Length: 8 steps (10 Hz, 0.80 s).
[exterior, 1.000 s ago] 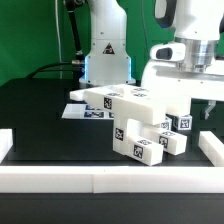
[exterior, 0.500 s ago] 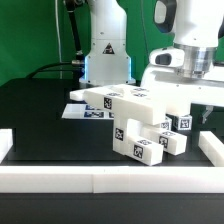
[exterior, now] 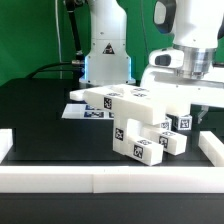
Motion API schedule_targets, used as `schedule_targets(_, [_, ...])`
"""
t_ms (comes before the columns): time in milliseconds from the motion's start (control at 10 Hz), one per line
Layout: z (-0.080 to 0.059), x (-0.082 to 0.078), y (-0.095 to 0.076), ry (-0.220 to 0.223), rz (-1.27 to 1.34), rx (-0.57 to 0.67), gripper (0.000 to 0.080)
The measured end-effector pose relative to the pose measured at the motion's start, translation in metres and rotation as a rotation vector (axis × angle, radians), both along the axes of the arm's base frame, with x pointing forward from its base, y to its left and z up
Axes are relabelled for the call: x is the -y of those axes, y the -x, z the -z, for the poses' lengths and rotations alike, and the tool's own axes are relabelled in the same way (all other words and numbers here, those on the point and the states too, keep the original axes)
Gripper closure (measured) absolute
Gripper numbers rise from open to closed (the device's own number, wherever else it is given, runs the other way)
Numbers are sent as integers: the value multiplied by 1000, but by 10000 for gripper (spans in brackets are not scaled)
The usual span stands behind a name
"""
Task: Assemble chair
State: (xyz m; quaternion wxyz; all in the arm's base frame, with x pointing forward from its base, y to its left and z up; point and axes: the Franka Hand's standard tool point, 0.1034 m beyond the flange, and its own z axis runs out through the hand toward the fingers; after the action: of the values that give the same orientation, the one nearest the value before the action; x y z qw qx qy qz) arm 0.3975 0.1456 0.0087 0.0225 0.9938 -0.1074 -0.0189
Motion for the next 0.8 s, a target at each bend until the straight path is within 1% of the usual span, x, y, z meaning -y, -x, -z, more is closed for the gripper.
schedule_targets(100, [0,0,0,0,0,0,411])
schedule_targets(200, [0,0,0,0,0,0,514])
schedule_targets(600, [-1,0,-1,-1,1,0,514])
schedule_targets(700, [-6,0,-2,-4,5,0,514])
schedule_targets(800, [-15,-1,-2,-13,10,-7,514])
